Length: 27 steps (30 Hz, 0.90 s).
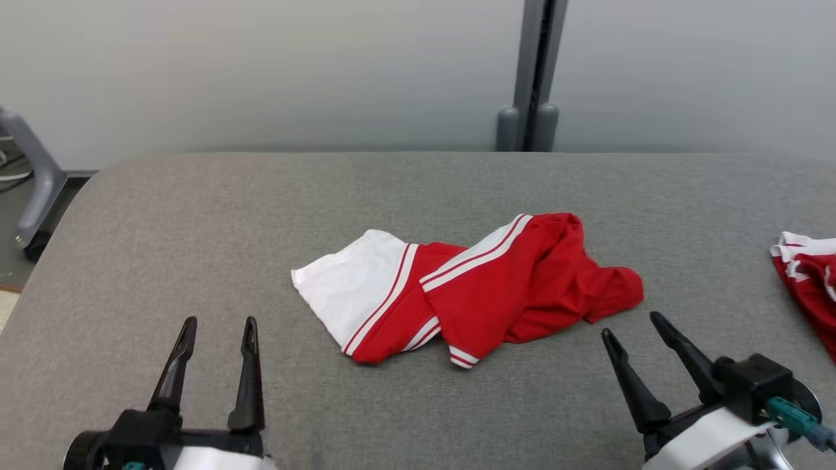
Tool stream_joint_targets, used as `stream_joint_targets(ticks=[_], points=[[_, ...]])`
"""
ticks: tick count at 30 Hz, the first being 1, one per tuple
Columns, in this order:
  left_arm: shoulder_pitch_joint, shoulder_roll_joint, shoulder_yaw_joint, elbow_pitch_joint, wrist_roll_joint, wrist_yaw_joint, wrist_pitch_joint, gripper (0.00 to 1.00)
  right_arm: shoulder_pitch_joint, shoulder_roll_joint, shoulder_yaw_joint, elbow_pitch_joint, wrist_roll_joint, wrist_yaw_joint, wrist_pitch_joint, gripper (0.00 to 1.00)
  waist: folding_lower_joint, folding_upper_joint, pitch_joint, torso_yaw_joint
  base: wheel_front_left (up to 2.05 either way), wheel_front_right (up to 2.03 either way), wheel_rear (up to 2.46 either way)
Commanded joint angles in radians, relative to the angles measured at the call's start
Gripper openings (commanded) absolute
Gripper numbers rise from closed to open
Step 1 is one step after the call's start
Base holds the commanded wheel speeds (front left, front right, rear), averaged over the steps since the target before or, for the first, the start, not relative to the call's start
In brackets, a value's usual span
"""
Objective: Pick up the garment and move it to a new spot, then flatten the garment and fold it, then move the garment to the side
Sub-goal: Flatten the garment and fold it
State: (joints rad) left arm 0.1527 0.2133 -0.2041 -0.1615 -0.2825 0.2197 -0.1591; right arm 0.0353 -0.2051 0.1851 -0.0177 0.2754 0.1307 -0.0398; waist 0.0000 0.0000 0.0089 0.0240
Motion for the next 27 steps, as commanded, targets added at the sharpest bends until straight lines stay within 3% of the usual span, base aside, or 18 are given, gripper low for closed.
stream_joint_targets(ticks=[1, 10, 23, 24, 25, 26, 27], points=[[-0.05, -0.006, -0.01, 0.004, 0.011, -0.008, -0.016, 1.0, -0.038, -0.024, 0.039, 0.022, 0.015, 0.0, -0.003, 1.0, 0.0, 0.0, 0.066, 0.084, 0.0, 0.0, 0.0], [-0.183, -0.059, -0.066, 0.067, 0.02, -0.04, -0.067, 1.0, -0.198, -0.083, 0.23, 0.195, 0.063, 0.0, -0.02, 1.0, 0.0, 0.0, 0.145, 0.232, 0.0, 0.0, 0.0], [-0.246, -0.091, -0.084, 0.148, 0.018, -0.062, -0.099, 1.0, -0.381, -0.107, 0.419, 0.512, 0.07, 0.0, 0.008, 1.0, 0.0, 0.0, 0.198, 0.281, 0.0, 0.0, 0.0], [-0.25, -0.092, -0.083, 0.153, 0.018, -0.062, -0.1, 1.0, -0.388, -0.102, 0.43, 0.534, 0.076, 0.0, 0.007, 0.92, 0.0, 0.0, 0.198, 0.281, 0.0, 0.0, 0.0], [-0.252, -0.093, -0.081, 0.157, 0.018, -0.063, -0.101, 1.0, -0.395, -0.099, 0.437, 0.552, 0.081, 0.0, 0.005, 0.46, 0.0, 0.0, 0.199, 0.28, 0.0, 0.0, 0.0], [-0.253, -0.094, -0.079, 0.161, 0.018, -0.065, -0.102, 1.0, -0.404, -0.097, 0.443, 0.564, 0.086, 0.0, -0.003, 0.28, 0.0, 0.0, 0.199, 0.279, 0.0, 0.0, 0.0], [-0.251, -0.094, -0.077, 0.164, 0.018, -0.065, -0.104, 1.0, -0.412, -0.093, 0.447, 0.575, 0.09, 0.0, -0.013, 0.0, 0.0, 0.0, 0.198, 0.276, 0.0, 0.0, 0.0]])
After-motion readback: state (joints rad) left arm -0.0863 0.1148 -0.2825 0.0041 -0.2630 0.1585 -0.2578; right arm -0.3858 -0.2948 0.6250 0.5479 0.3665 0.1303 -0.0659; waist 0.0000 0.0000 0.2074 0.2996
